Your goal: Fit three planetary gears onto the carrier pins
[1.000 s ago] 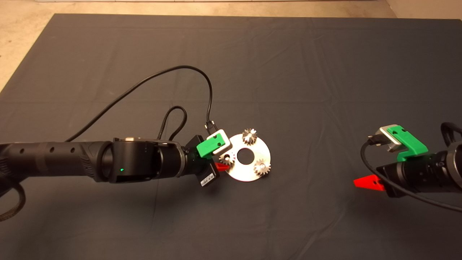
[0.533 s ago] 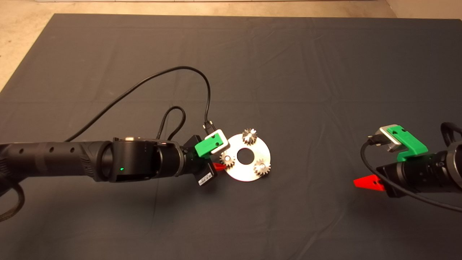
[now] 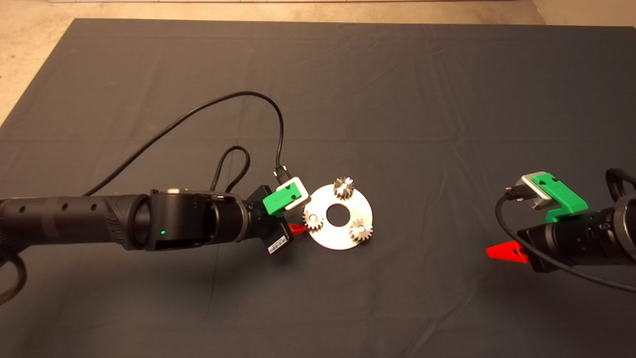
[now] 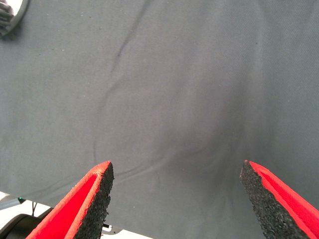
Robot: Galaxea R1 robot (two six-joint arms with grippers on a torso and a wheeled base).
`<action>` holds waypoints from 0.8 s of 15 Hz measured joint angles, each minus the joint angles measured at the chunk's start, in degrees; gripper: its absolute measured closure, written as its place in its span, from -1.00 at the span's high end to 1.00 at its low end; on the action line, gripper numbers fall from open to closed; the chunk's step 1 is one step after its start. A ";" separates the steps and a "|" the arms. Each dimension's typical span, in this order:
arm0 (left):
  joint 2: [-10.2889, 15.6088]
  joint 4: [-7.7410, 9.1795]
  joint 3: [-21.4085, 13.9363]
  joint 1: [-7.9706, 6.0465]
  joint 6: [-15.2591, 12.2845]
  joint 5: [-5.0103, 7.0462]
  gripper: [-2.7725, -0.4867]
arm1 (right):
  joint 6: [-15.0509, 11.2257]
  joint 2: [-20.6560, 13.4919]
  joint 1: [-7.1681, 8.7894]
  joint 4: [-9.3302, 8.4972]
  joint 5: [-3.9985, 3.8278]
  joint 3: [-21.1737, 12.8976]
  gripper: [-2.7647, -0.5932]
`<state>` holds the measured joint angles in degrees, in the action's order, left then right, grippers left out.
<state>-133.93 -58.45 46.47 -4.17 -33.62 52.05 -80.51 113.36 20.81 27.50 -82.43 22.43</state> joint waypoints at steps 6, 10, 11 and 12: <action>13.11 5.72 -11.51 -3.35 -0.11 8.89 -0.53 | -0.13 6.25 0.02 -0.82 -0.21 0.00 0.19; 14.17 13.78 -15.33 -4.25 -8.00 23.84 -0.53 | -4.98 12.95 0.00 -4.05 -3.33 0.00 0.19; 14.75 15.44 -17.32 -4.95 -12.62 26.26 -0.53 | -8.46 14.24 0.02 -4.49 -4.76 0.00 0.19; 15.61 17.42 -19.02 -5.58 -17.41 27.36 -0.53 | -11.74 15.47 0.02 -4.74 -5.35 0.00 0.19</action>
<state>-118.32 -41.04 27.46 -9.75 -51.03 79.41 -92.24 128.83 20.83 22.76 -87.78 22.43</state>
